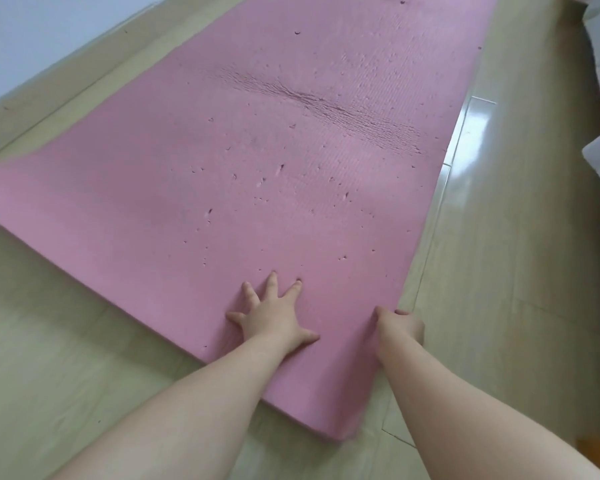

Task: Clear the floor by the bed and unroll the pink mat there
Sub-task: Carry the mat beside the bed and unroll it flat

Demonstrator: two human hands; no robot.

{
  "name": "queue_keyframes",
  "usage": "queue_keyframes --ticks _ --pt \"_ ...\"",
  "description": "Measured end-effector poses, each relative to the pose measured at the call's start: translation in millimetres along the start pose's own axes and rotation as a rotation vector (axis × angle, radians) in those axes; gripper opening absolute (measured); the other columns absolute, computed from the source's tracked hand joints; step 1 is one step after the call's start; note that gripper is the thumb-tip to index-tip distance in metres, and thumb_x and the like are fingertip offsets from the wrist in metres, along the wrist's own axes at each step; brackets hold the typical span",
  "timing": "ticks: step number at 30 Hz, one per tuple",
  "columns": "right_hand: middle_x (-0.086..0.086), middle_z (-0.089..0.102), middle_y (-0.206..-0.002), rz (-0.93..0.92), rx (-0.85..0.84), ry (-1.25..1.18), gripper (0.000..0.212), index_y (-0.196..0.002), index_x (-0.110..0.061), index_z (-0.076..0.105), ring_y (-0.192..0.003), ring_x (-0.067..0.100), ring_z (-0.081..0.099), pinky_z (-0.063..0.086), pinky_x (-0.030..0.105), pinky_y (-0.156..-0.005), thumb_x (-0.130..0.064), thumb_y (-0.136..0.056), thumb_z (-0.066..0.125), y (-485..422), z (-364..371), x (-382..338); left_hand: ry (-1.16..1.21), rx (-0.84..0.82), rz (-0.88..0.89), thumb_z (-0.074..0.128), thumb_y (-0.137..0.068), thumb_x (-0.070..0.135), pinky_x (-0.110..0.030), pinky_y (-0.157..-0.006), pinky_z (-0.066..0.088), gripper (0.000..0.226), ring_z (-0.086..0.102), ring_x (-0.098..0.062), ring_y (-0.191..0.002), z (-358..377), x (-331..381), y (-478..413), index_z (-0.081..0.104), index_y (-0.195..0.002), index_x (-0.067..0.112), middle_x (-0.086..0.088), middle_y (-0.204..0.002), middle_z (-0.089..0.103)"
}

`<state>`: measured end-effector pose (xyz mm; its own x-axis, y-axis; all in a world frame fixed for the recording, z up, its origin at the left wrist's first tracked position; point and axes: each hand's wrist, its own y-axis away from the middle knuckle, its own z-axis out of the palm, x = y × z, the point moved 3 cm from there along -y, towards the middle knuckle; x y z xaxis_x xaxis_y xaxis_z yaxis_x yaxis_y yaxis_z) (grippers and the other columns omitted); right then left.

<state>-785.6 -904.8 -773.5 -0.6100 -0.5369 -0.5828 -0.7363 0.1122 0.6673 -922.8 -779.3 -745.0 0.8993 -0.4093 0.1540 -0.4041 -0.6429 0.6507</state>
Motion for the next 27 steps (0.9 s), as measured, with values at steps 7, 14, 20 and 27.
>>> queue_keyframes --ticks 7,14,20,27 --pt "0.021 0.063 -0.116 0.066 -0.048 -0.153 0.035 -0.115 0.003 0.061 -0.107 0.035 0.060 0.047 0.037 -0.089 -0.014 -0.086 0.068 -8 -12 -4 -0.023 0.007 0.012 0.068 -0.070 0.061 -0.067 -0.108 0.020 0.098 -0.011 -0.036 -0.146 3 7 3 0.005 -0.145 0.052 0.012 -0.159 -0.013" --pt "0.023 0.064 -0.109 0.091 -0.030 -0.193 0.034 -0.113 0.005 0.062 -0.106 0.038 0.061 0.049 0.046 -0.096 -0.012 -0.085 0.070 -17 -46 6 -0.048 0.032 0.025 0.066 -0.071 0.063 -0.066 -0.108 0.021 0.098 -0.011 -0.037 -0.146 26 33 20 0.003 -0.145 0.051 0.012 -0.159 -0.012" --pt "0.023 0.065 -0.115 0.117 -0.025 -0.196 0.035 -0.115 0.003 0.064 -0.107 0.036 0.062 0.048 0.046 -0.098 -0.014 -0.084 0.070 -20 -59 25 -0.069 0.010 0.038 0.066 -0.072 0.063 -0.067 -0.108 0.019 0.098 -0.014 -0.038 -0.145 40 38 32 0.002 -0.146 0.051 0.011 -0.159 -0.015" --pt "0.022 0.064 -0.117 0.130 -0.035 -0.222 0.035 -0.117 0.003 0.062 -0.109 0.036 0.060 0.047 0.041 -0.097 -0.013 -0.086 0.068 -15 -67 34 -0.062 -0.002 0.039 0.067 -0.072 0.062 -0.066 -0.109 0.019 0.097 -0.014 -0.037 -0.145 43 37 40 0.003 -0.145 0.052 0.013 -0.158 -0.015"
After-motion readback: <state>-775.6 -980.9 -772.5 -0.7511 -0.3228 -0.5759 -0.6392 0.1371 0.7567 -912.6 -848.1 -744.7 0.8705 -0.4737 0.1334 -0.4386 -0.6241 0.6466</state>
